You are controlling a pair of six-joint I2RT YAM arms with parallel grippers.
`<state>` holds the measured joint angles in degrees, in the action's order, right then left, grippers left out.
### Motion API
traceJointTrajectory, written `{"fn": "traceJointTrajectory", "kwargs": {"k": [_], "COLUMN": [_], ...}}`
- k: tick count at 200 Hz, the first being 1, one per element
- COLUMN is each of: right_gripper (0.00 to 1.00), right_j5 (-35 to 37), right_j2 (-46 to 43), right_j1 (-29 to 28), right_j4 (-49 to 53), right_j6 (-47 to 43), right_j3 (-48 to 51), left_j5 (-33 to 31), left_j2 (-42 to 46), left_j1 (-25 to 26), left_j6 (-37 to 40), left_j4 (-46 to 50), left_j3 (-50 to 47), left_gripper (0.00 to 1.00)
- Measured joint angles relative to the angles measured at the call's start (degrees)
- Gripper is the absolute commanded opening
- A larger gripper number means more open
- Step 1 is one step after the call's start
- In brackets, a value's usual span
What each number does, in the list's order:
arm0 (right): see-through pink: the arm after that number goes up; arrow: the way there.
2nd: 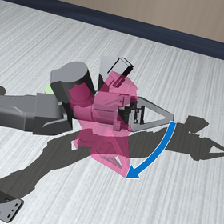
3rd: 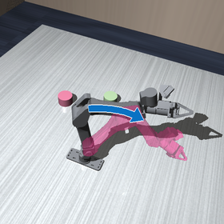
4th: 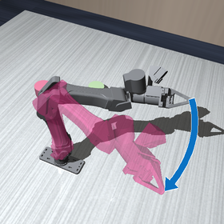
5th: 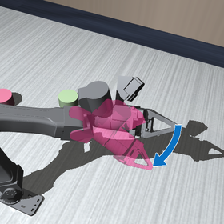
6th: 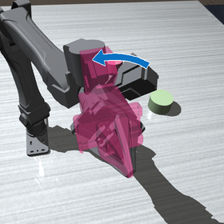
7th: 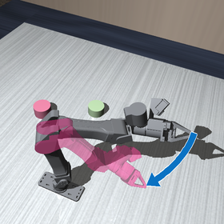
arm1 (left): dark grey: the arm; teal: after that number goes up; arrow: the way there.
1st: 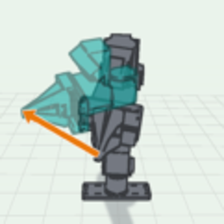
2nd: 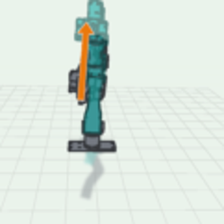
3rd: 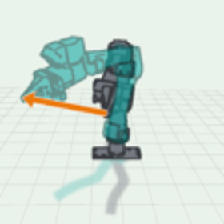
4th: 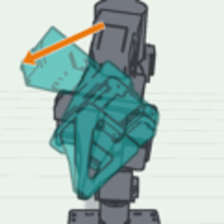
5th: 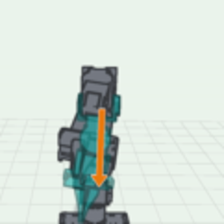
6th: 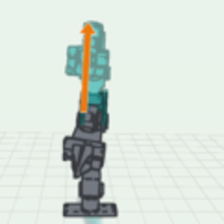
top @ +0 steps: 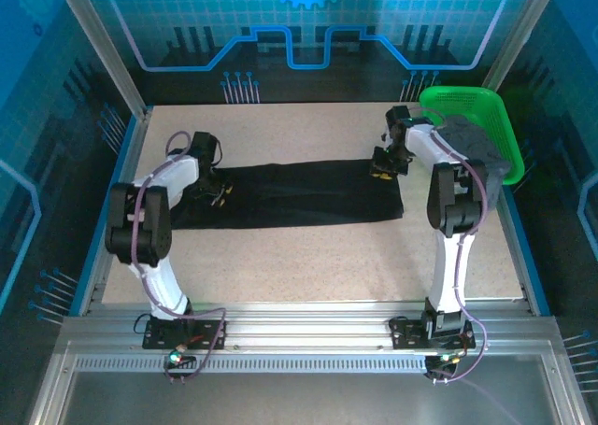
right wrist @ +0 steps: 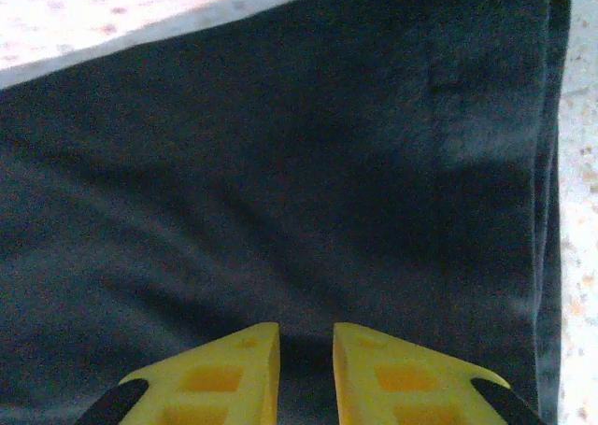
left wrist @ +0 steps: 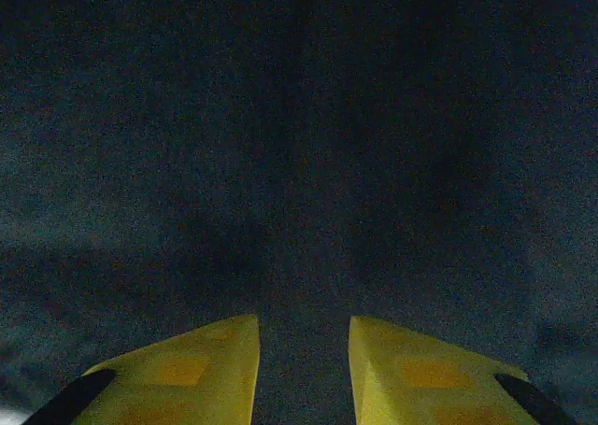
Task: Fold and stack the t-shirts
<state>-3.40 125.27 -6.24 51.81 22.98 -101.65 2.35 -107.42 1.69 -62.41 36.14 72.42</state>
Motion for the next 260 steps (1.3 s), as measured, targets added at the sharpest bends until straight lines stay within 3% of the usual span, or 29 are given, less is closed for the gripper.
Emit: {"fn": "traceJointTrajectory", "kwargs": {"k": [25,53,86,113,150,179,201,230,260], "right_gripper": [0.24,0.25,0.25,0.26,0.27,0.27,0.28,0.32,0.39], "right_j5": [2.5,5.2,7.3,6.1,-1.1,-7.3,-11.0,-11.8,-10.3], "right_j2": [4.9,3.8,-5.1,-14.0,-19.6,-18.9,-17.2,-17.5,-24.7], "right_j1": [-0.2,-1.3,-5.3,-12.5,-24.0,-28.0,-29.5,-30.1,-27.8], "right_j4": [3.8,5.2,5.3,5.2,2.1,-1.3,-3.8,-5.6,-6.4], "right_j6": [-0.4,-0.5,1.6,6.4,16.2,23.1,27.1,30.6,32.7], "right_j3": [-3.0,-1.1,13.3,27.4,36.3,35.7,34.0,33.7,35.8], "left_j5": [-0.5,-0.7,0.1,3.3,10.2,14.6,16.1,16.7,15.7], "left_j2": [-7.6,-14.5,-24.6,-36.0,-46.9,-54.4,-56.8,-56.3,-47.1], "left_j1": [0.0,0.0,0.3,2.4,7.7,11.6,13.4,14.1,13.7], "left_j6": [-0.7,-0.2,2.6,5.0,4.0,-0.2,-2.8,-3.4,-1.2], "left_j4": [1.9,4.3,5.6,4.4,-7.2,-18.1,-23.4,-24.5,-22.8], "left_j3": [7.0,17.7,33.9,52.0,65.8,74.1,76.0,75.9,65.9], "left_gripper": [0.32,0.33,0.34,0.36,0.37,0.38,0.42,0.56,0.57]}}
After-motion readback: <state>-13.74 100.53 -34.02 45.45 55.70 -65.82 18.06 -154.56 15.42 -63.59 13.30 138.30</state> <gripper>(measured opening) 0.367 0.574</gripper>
